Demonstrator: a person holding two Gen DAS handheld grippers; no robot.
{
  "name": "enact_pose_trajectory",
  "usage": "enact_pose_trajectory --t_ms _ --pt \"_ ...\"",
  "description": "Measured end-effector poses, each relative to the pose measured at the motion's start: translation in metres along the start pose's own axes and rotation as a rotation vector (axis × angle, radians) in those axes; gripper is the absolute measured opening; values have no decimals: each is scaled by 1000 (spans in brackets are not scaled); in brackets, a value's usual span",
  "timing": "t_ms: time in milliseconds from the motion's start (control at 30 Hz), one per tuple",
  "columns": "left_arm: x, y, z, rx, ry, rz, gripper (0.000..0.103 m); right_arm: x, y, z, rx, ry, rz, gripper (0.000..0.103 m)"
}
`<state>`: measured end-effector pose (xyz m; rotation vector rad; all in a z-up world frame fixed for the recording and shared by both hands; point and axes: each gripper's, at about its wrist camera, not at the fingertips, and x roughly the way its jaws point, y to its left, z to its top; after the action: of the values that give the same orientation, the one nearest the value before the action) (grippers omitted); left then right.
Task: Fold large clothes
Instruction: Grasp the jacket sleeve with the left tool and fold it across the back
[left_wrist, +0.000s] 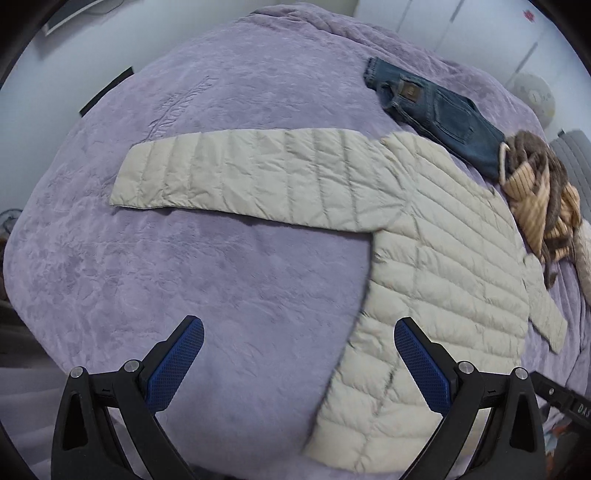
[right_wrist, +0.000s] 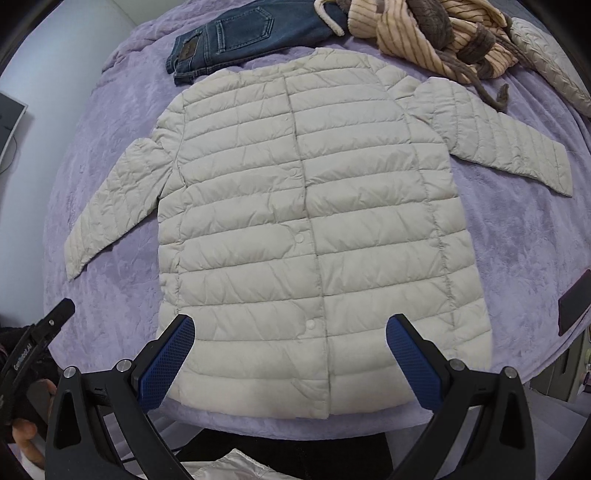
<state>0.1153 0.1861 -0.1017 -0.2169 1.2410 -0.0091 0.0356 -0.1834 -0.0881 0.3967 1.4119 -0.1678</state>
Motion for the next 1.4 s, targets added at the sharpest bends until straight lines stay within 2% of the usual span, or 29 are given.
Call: enact_pose_trajectory --t_ms 233,400,567,733,767,833,867,900,933,967,1000,1033,1200,1400 --pt "69 94 41 -264 -34 -102 103 49 71 33 -102 -13 -14 103" --pt "123 132 63 -436 -32 -194 103 77 114 61 -179 -44 14 103" --pt "156 143 88 -487 -73 -207 103 107 154 90 -263 -74 29 103" --pt "161 147 103 -481 -142 -172 102 129 193 117 -340 -126 59 103" --pt "161 147 105 -485 -149 -161 98 133 201 122 -353 -138 63 103" --pt "160 150 108 -482 -152 -134 67 140 214 130 -375 -156 71 100" --pt "160 152 110 -472 -151 -135 59 145 220 133 -383 -163 68 91" --pt "160 153 111 -460 -152 -160 35 150 223 136 -387 -162 65 69" --pt "160 154 113 -446 -150 -200 16 157 226 139 -387 -148 72 55" --pt "157 154 115 -426 -149 -214 16 163 226 141 -378 -122 89 31" --pt "154 152 117 -398 -157 -221 10 171 225 143 -361 -98 102 21" --pt "149 149 120 -369 -167 -240 7 178 225 144 -347 -89 109 20" --pt "115 123 131 -269 -230 -364 7 204 214 145 -296 -76 133 17" --pt "65 48 141 -92 -295 -461 7 207 205 146 -283 -86 185 17"
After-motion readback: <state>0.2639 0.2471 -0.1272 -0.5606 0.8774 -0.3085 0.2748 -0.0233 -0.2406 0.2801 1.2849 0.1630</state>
